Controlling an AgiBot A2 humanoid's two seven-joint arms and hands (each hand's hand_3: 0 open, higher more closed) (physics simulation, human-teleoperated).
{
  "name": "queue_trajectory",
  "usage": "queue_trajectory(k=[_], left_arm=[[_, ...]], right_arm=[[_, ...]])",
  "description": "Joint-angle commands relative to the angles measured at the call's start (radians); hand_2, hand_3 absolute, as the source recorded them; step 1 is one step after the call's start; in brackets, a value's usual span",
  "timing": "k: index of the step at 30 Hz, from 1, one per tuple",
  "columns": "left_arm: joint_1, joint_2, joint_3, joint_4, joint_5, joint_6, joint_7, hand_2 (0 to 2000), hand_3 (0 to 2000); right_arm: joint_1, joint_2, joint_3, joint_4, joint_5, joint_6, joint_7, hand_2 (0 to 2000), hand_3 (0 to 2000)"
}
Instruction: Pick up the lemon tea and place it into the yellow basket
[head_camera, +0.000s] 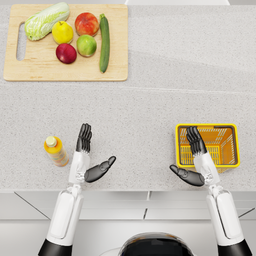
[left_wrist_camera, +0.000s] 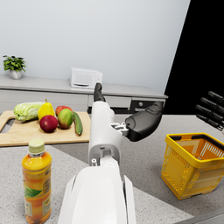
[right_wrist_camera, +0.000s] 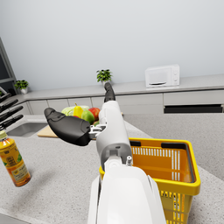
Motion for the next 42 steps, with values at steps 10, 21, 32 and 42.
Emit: queue_trajectory(k=[10, 21, 32, 42], left_arm=[[0.000, 0.000, 0.000, 0.000, 0.000, 0.000, 0.000, 0, 0], [0.063, 0.044, -0.215, 0.034, 0.177, -0.096, -0.096, 0, 0], [0.007, 0.065, -0.408, 0.161, 0.374, -0.101, -0.100, 0, 0], [0.049, 0.080, -0.330, 0.535, 0.379, -0.101, -0.101, 0, 0]], right_arm=[[0.000, 0.000, 0.000, 0.000, 0.000, 0.000, 0.000, 0, 0], [0.107, -0.060, -0.188, 0.027, 0.177, -0.095, 0.096, 0, 0], [0.058, -0.076, -0.302, 0.024, 0.374, -0.100, 0.101, 0, 0], [0.074, -0.088, -0.299, 0.079, 0.379, -0.100, 0.101, 0, 0]])
